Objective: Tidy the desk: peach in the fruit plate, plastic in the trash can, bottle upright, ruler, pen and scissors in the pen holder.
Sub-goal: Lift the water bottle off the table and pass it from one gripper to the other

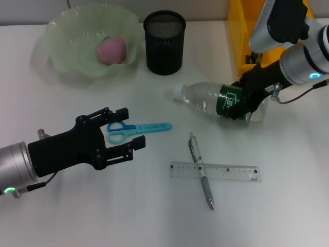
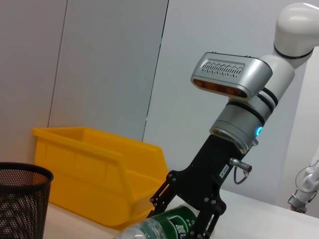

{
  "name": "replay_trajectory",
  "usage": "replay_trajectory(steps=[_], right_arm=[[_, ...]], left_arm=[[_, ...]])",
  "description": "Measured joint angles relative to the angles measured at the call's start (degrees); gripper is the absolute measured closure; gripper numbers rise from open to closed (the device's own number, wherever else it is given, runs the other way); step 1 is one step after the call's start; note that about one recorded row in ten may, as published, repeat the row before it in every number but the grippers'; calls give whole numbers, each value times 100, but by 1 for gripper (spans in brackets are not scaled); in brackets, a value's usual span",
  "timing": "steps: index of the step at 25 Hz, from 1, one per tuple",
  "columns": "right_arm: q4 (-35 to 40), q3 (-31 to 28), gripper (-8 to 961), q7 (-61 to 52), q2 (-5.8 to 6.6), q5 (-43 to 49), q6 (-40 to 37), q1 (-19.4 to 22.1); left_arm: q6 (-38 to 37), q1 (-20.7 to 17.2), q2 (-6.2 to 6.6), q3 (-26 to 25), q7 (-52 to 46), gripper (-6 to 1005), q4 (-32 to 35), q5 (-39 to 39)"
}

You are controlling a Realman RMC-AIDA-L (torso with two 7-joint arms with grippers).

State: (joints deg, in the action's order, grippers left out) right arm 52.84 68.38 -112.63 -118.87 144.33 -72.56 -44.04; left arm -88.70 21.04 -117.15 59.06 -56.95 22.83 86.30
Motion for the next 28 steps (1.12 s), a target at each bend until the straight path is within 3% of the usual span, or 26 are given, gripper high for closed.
replay_trajectory(steps=[28], right_arm=[[176,-395,198,36,25,-9,-611,167]], left_arm=[[-197,-28,26,0,13,228,2,-17]])
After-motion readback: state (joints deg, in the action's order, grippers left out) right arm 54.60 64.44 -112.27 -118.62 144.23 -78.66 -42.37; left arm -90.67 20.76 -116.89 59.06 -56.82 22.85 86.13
